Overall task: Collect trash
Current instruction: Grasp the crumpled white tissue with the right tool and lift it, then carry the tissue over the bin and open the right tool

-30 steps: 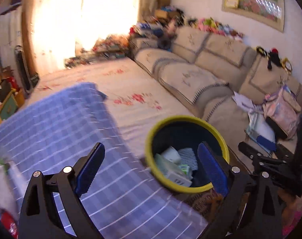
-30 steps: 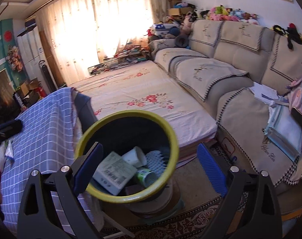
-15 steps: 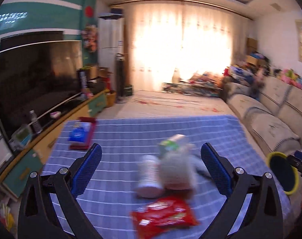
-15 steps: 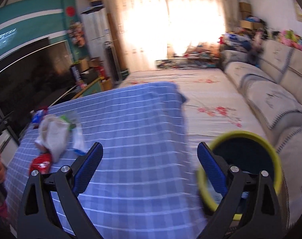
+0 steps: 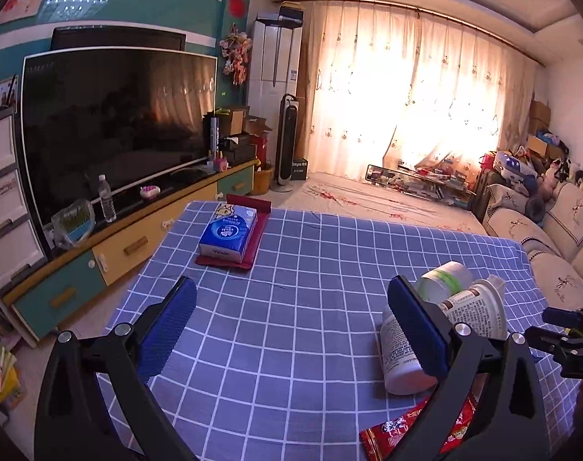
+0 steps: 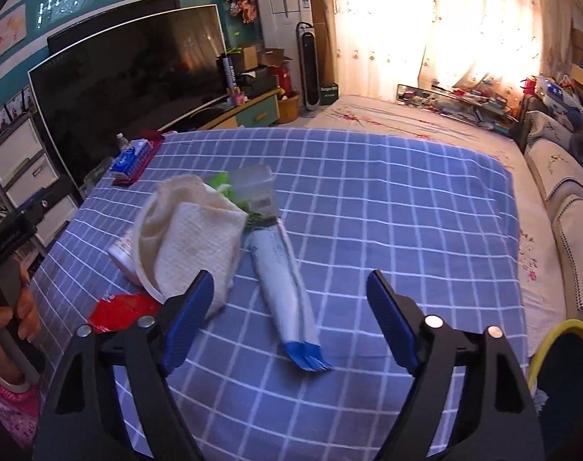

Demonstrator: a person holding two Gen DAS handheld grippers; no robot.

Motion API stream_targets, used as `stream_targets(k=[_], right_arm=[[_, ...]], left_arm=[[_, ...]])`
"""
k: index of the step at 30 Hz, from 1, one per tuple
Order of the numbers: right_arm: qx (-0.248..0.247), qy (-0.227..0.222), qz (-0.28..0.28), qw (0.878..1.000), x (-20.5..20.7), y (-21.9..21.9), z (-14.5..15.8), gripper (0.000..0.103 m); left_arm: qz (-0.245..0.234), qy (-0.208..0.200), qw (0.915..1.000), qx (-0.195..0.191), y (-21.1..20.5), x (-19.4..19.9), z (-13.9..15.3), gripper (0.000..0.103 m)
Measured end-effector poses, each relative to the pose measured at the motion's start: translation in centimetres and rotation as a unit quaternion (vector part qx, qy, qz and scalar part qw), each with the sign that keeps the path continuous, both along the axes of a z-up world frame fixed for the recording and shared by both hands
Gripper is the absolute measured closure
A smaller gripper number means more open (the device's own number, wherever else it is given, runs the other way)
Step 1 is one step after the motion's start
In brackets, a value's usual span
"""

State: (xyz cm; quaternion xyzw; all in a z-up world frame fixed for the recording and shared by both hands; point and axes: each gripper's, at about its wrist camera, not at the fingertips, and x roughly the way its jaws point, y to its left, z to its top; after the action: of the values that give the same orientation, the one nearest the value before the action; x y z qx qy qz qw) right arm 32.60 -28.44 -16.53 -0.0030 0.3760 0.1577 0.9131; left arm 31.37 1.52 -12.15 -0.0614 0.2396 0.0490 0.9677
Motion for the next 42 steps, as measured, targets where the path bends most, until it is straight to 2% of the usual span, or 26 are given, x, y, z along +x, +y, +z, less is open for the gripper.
stream_targets(k=[2,6,9,20,21,22,24,25,36,42], right_arm=[[0.0,-0.006,0.011,1.0,-0.1,0.8,0.1,0.03],[0.006,0.009,0.036,0.999,0.7,2.5,-0.1,0.048],[0.015,0.019,0.054,0.998,1.0,3.3,-0.3,0.055],[0.049,0.049,0.091,0.993,2.4,5.5,-0.9,0.057],[0.046,0.055,0.095,0.993,2.5,5.8,-1.2,0.064],[0.042,0.059,0.097,0.993,2.7,6.2,-1.5,0.08],[0.043,0.063,0.098,0.992,2.7,6.2,-1.7,0.096],[0.042,0.058,0.095,0.993,2.6,6.3,-1.6,0.098],[0.065,-0.028,0.061,0.996,-0.6,3.3,3.4,0.099],[0.083,-0.086,0.044,0.992,-3.0,0.4,7.7,0.099]], left_arm=[[-0.001,0.006,1.0,-0.006,-0.2,0.0,-0.4,0.005],[-0.007,0.015,0.9998,-0.009,-0.5,0.1,-0.8,0.005],[-0.008,0.012,0.9999,-0.003,-0.7,0.1,-0.8,0.005],[-0.012,0.014,0.9998,0.001,-1.2,0.0,-1.0,0.005],[-0.013,0.013,0.9998,0.002,-1.3,0.0,-1.0,0.005],[-0.013,0.013,0.9998,0.003,-1.3,-0.1,-1.0,0.005],[-0.013,0.013,0.9998,0.003,-1.3,-0.1,-1.0,0.005],[-0.012,0.014,0.9998,0.004,-1.3,-0.1,-1.0,0.005],[-0.011,0.015,0.9998,0.004,-1.2,-0.1,-1.0,0.005],[-0.011,0.015,0.9998,0.005,-1.3,-0.2,-1.1,0.005]])
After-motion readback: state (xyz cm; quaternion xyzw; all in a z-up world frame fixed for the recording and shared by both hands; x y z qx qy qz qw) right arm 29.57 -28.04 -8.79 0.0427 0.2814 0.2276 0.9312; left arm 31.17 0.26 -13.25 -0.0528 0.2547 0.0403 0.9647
